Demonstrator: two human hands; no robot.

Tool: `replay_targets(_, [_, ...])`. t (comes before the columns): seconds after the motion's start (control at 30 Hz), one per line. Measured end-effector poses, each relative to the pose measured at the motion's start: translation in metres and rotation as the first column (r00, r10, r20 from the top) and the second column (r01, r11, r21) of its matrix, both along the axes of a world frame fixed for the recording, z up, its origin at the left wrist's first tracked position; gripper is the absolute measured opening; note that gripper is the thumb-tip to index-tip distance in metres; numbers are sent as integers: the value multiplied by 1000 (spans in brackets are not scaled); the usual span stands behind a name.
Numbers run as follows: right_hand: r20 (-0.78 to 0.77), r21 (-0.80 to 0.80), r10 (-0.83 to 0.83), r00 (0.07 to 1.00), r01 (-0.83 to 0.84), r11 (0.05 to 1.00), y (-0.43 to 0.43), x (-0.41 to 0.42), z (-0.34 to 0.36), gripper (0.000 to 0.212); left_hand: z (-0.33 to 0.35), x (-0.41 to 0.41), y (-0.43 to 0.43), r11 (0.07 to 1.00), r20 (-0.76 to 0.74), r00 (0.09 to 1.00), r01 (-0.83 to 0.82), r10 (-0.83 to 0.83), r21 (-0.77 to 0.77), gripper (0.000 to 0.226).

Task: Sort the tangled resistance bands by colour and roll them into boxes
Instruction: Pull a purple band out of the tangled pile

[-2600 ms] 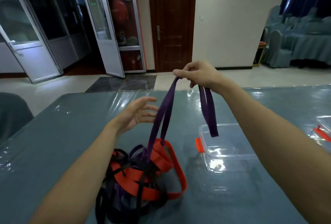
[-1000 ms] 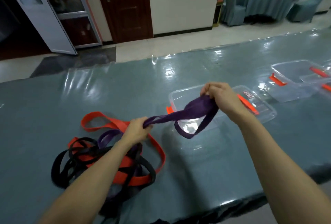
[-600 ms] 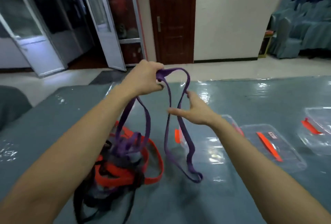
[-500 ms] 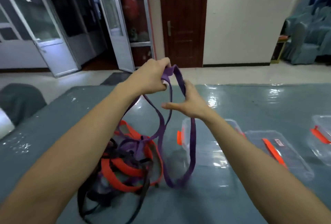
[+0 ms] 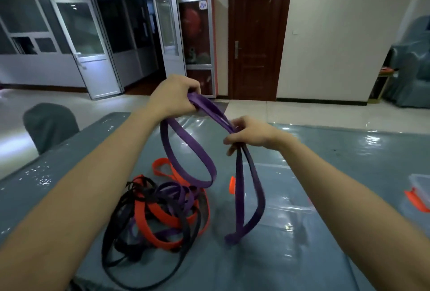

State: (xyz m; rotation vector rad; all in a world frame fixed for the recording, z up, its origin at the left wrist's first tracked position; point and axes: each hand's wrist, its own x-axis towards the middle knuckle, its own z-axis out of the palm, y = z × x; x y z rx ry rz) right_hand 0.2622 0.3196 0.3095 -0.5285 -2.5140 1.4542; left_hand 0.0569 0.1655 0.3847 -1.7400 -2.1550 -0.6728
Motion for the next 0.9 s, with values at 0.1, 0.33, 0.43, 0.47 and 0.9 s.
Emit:
replay_targets(0.1, [-218, -9, -128, 968, 129, 992, 16, 0, 51, 23, 5, -18, -1, 999, 73, 997, -38, 35, 38, 35])
replay_targets(0.33, [-12, 376, -65, 998, 64, 925, -1, -18, 119, 37, 2, -31, 5, 982, 348, 937, -63, -4, 179, 39])
replay_targets(0.43, [-39, 253, -62, 997, 70, 965, 1, -12, 151, 35, -1, -34, 3, 981, 486, 868, 9, -103, 192, 31])
replay_targets(0.47, [0, 228, -41, 999, 40, 973, -1, -11, 160, 40, -3, -32, 5, 972, 523, 840, 24, -145, 232, 28])
replay_targets(0.9, [142, 223, -134, 981, 100, 970, -28, 26, 206, 26, -55, 31, 36, 874, 861, 234, 308, -451, 375, 58])
